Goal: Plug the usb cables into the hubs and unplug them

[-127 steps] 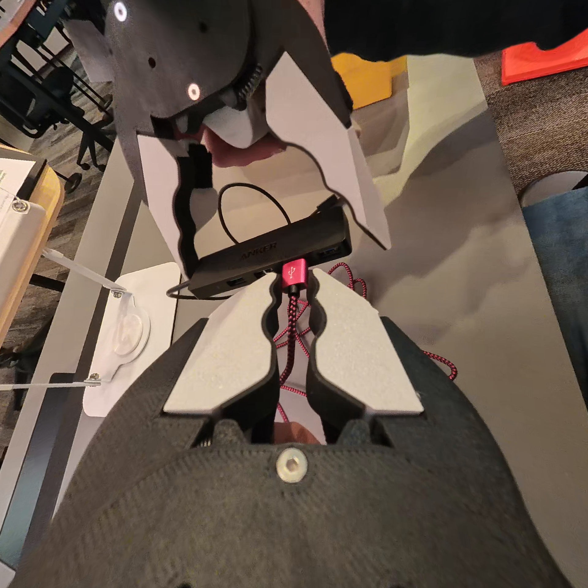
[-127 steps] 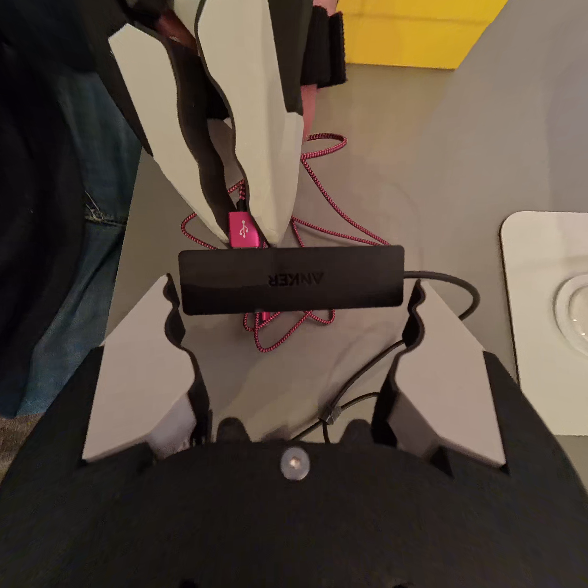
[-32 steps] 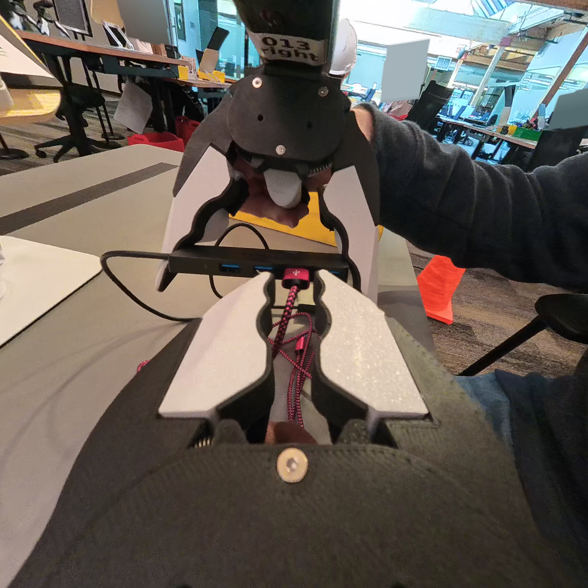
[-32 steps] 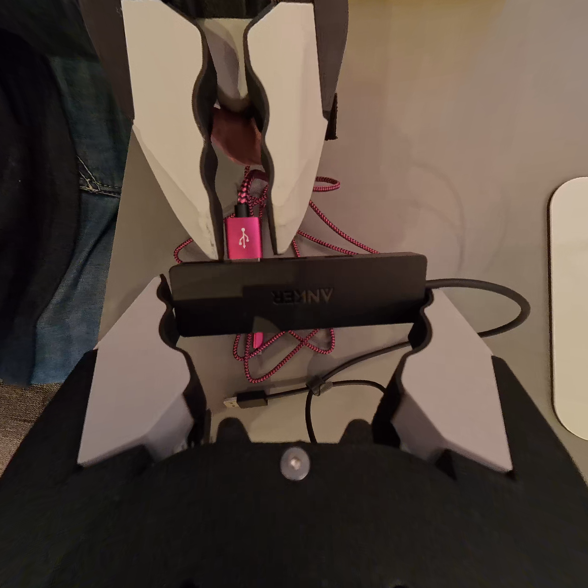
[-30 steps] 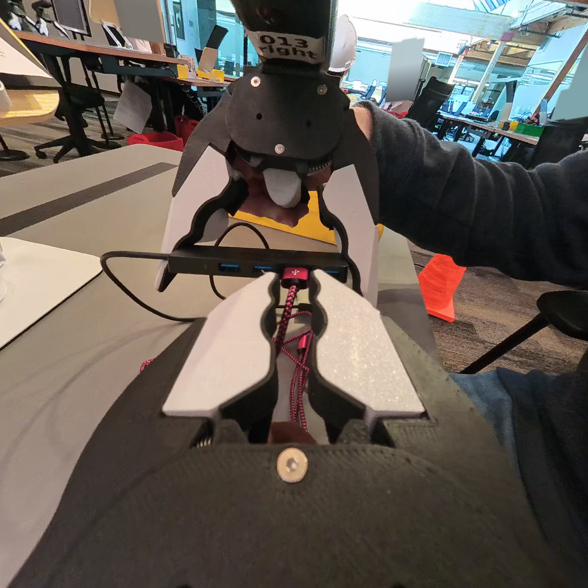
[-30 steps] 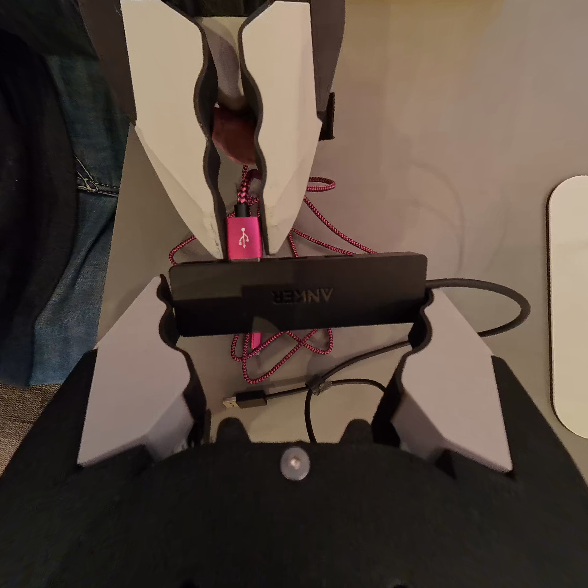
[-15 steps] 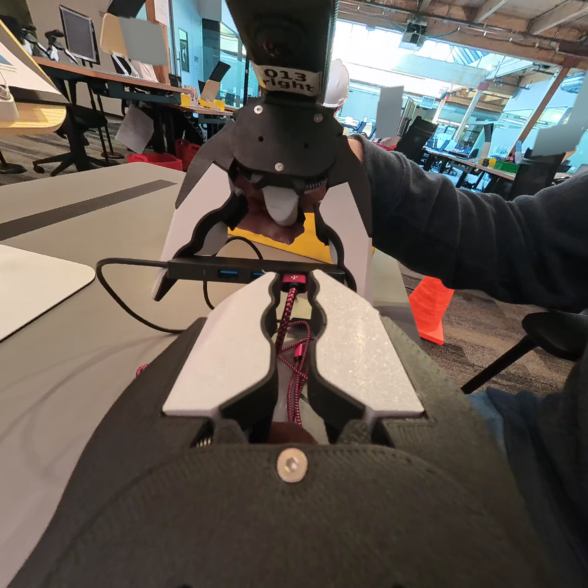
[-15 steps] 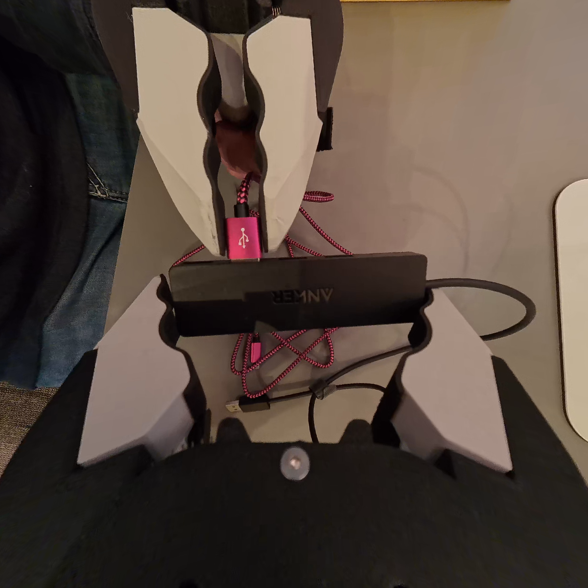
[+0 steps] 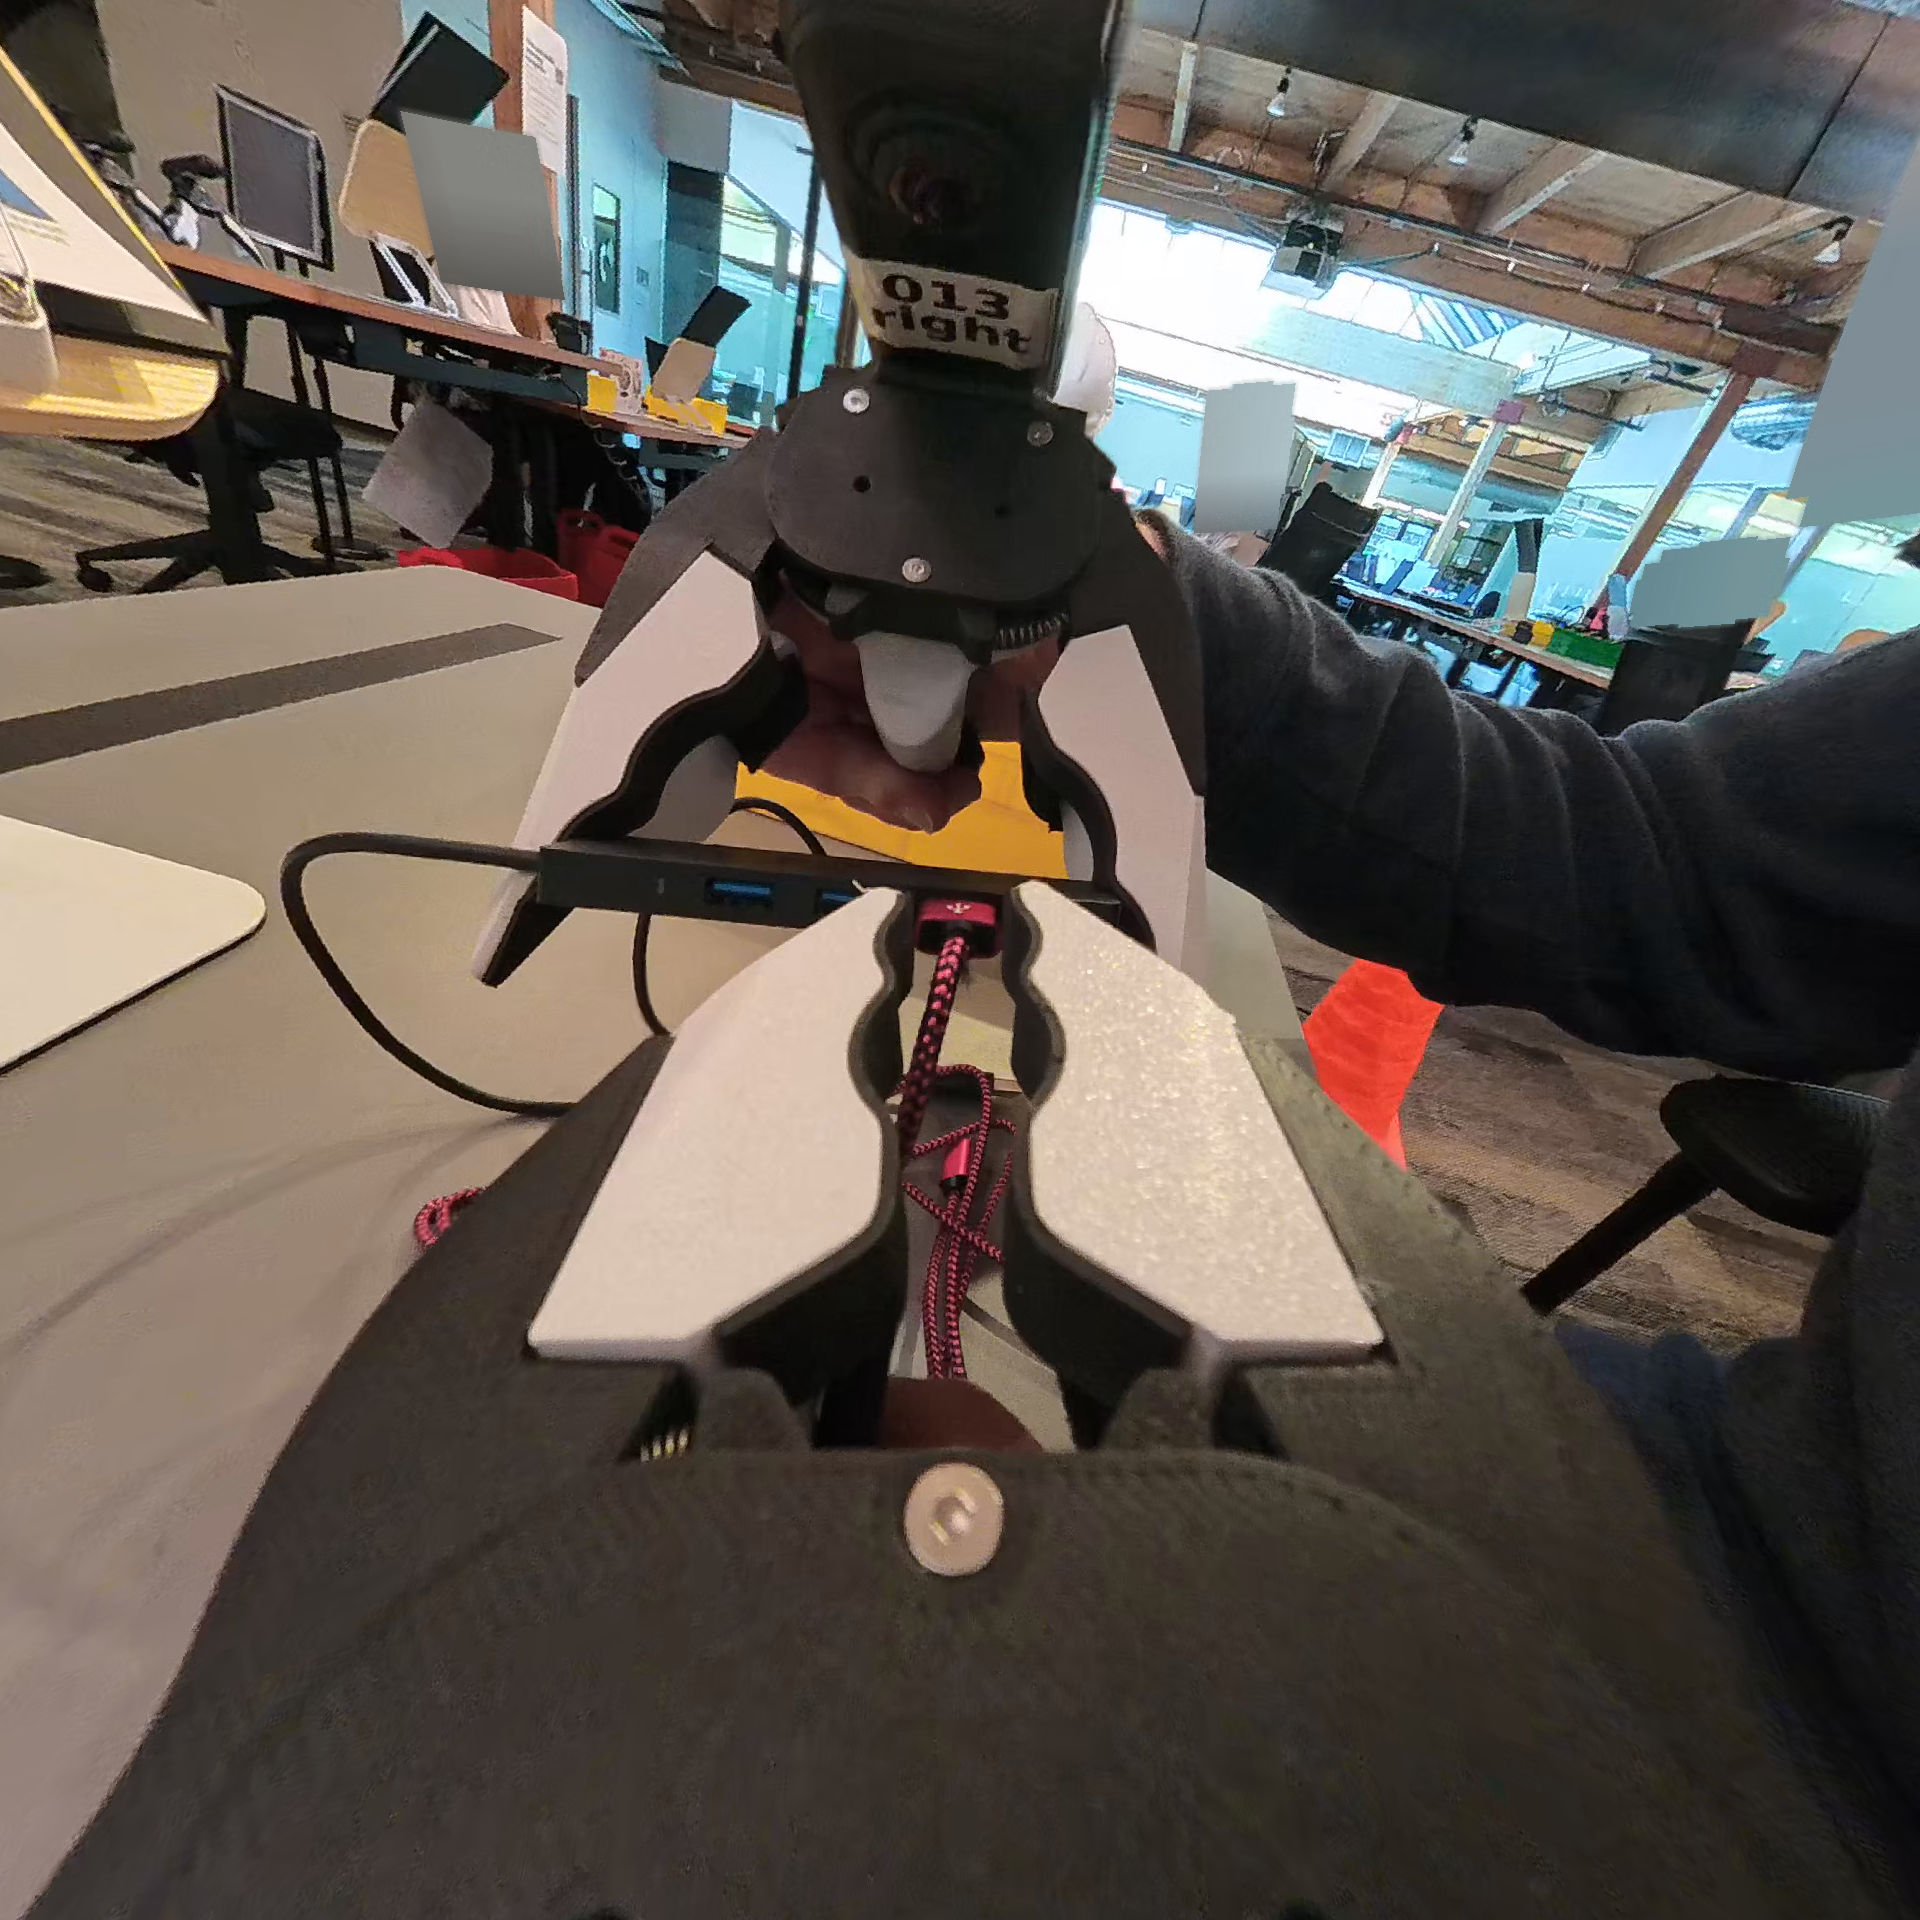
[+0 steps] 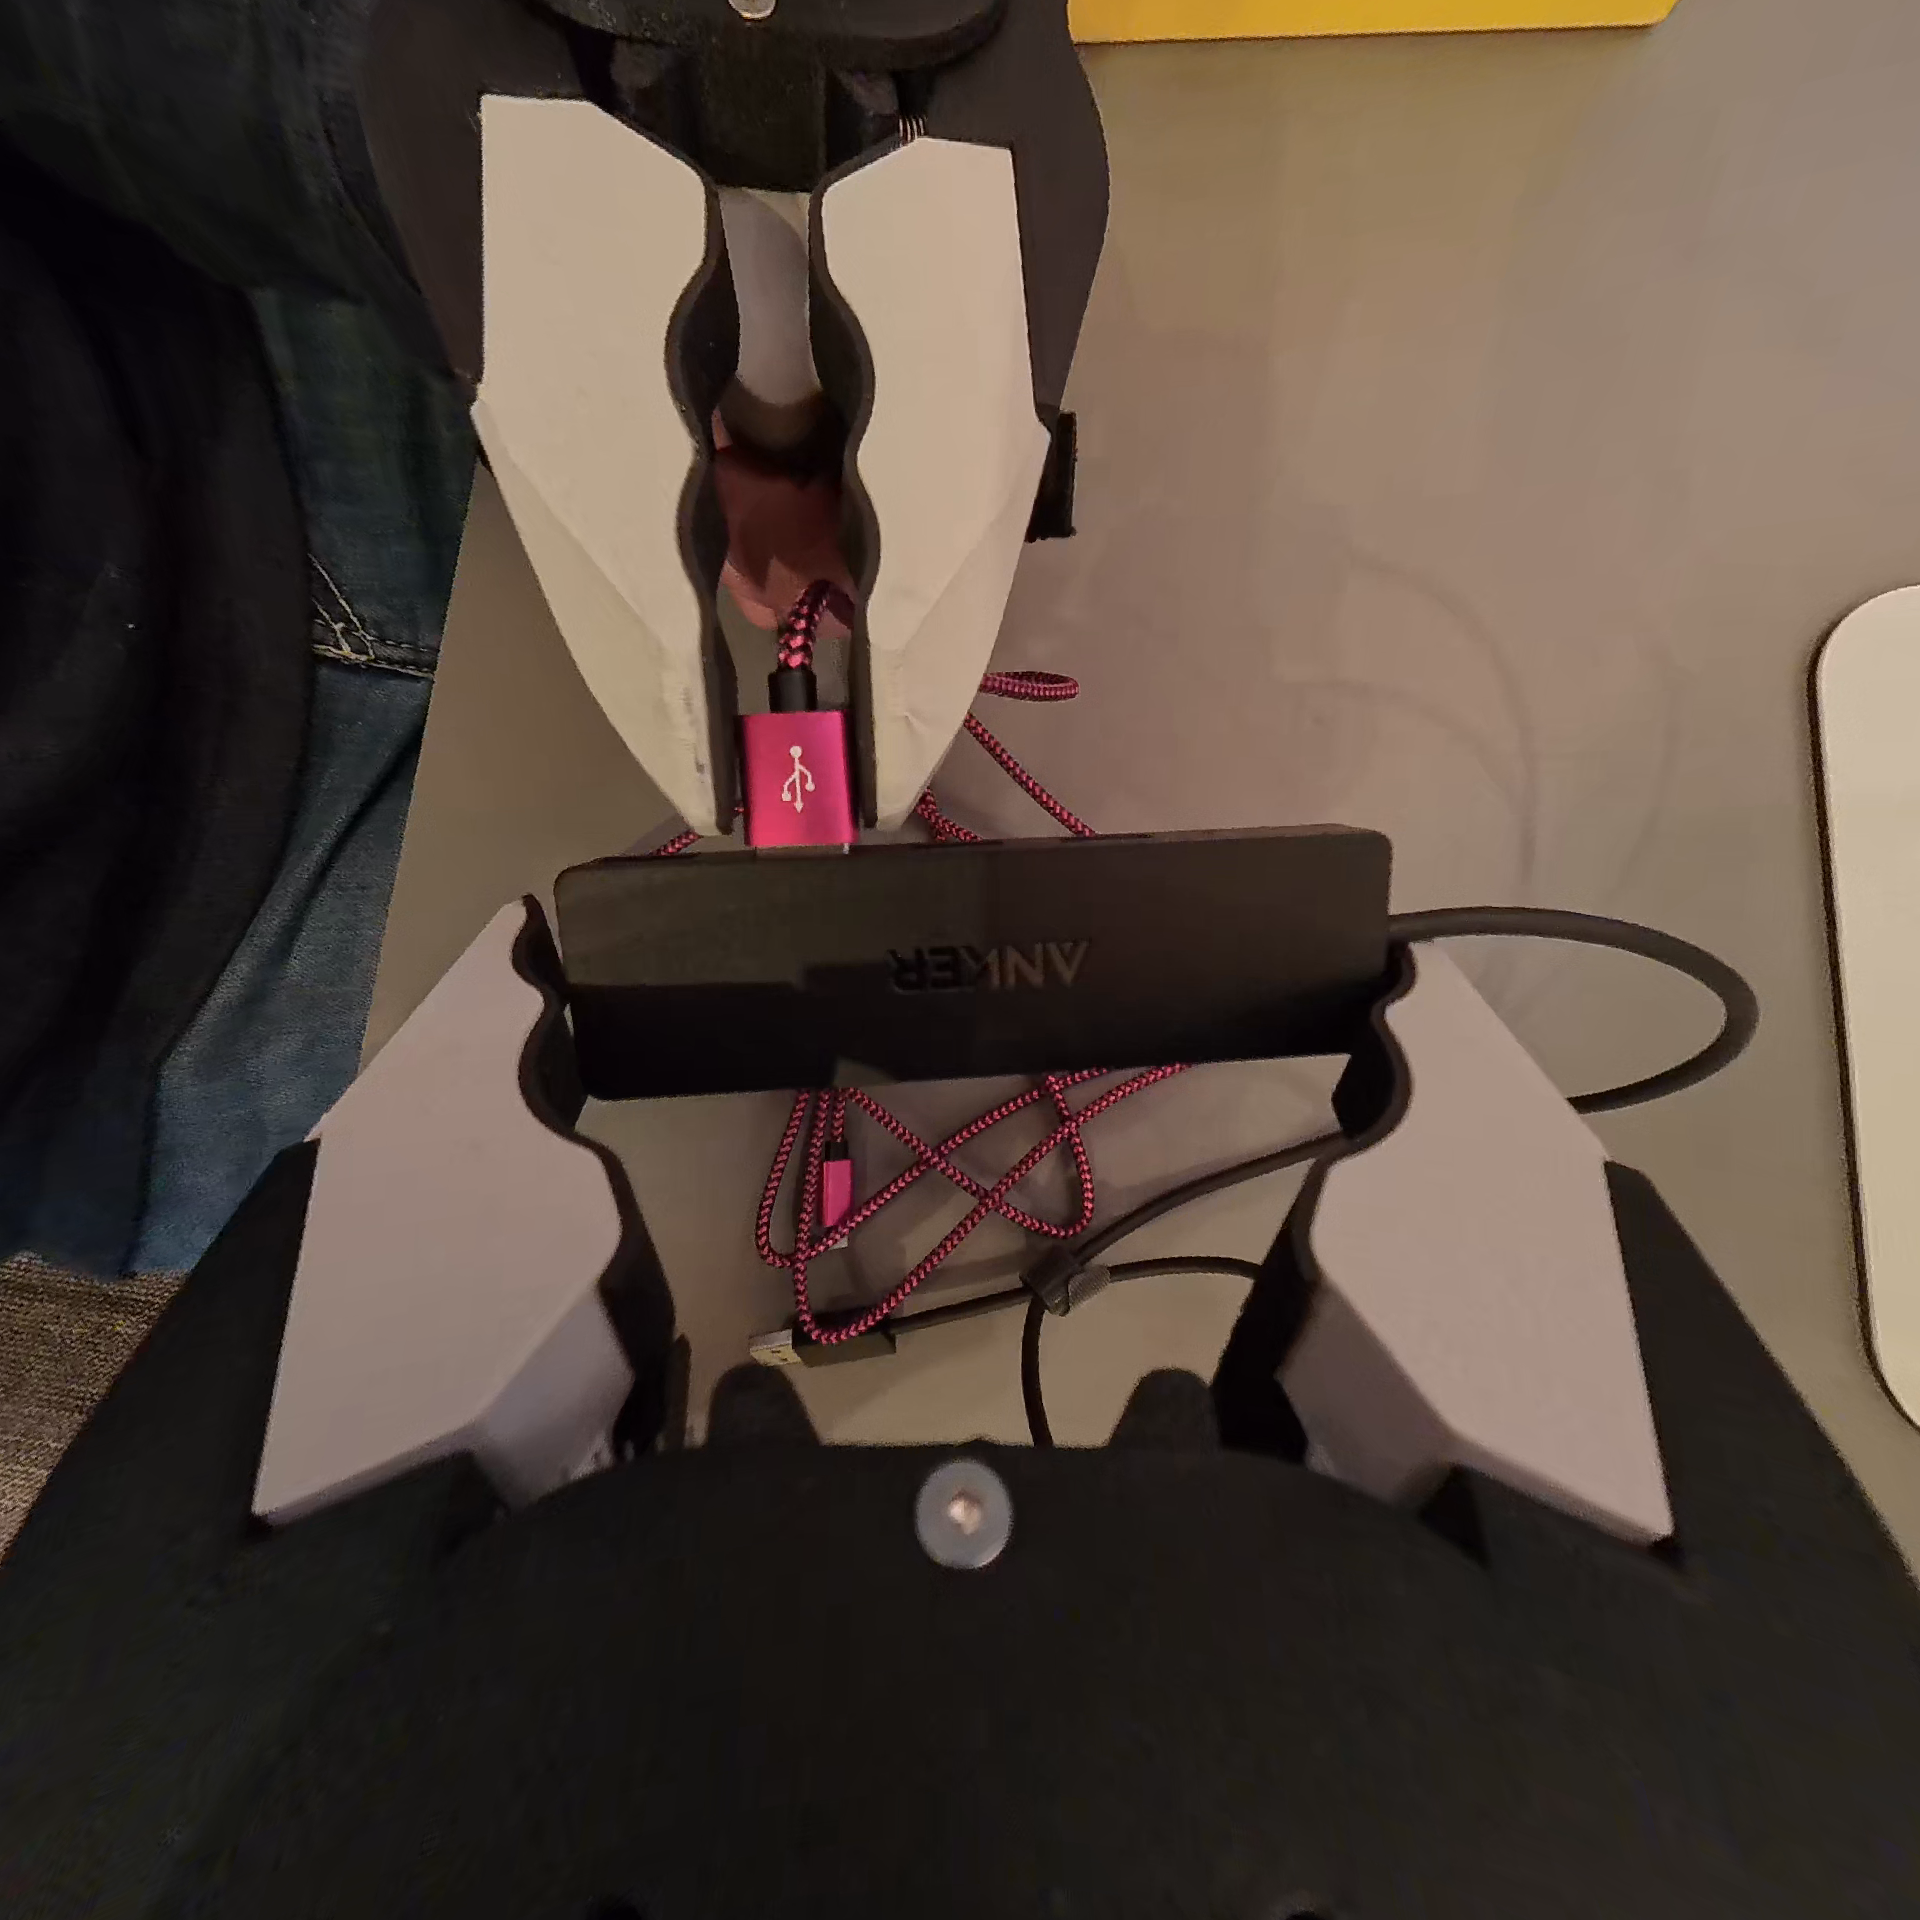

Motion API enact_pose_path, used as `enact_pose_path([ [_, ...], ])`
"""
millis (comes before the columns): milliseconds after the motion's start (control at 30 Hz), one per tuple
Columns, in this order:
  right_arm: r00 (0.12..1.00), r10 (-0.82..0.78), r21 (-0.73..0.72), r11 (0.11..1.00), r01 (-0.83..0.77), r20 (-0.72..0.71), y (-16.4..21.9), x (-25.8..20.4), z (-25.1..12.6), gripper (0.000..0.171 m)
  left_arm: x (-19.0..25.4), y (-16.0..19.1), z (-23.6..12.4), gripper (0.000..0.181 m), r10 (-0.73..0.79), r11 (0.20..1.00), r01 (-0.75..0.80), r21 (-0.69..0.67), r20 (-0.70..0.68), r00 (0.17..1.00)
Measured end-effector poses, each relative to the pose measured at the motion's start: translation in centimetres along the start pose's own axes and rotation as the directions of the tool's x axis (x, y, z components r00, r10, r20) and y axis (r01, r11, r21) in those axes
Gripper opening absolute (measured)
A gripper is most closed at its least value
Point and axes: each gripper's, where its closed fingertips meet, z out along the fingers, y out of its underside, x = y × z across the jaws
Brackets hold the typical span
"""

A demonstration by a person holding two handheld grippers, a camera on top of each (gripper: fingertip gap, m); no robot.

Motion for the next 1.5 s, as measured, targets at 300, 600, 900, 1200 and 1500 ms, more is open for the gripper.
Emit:
enact_pose_path([
  [300, 1.000, 0.011, 0.025, 1.000, -0.011, 0.018, -0.2, -0.2, 0.1, 0.145, 0.0, 0.1, -0.1, 0.016, 0.043, 0.999, -0.043, 0.000, 0.014, 0.999],
  [600, 1.000, 0.017, 0.023, 1.000, -0.017, 0.016, -0.1, -0.1, 0.1, 0.145, -0.1, 0.2, -0.1, 0.015, 0.064, 0.998, -0.064, -0.004, 0.026, 0.998],
  [900, 0.999, 0.026, -0.011, 1.000, -0.026, -0.029, 0.1, 0.4, 0.0, 0.145, -0.5, 0.0, -0.1, 0.015, 0.080, 0.997, -0.078, -0.026, 0.060, 0.995],
  [1200, 1.000, 0.006, -0.009, 1.000, -0.006, -0.029, -0.2, -0.2, -0.1, 0.145, 0.2, 0.0, -0.3, 0.015, 0.095, 0.993, -0.094, -0.068, 0.010, 0.995],
  [1500, 0.999, -0.034, -0.028, 0.999, 0.034, -0.028, -0.4, -0.7, -0.4, 0.145, 0.8, -0.2, -0.5, 0.015, 0.126, 0.988, -0.128, -0.083, -0.029, 0.992],
])
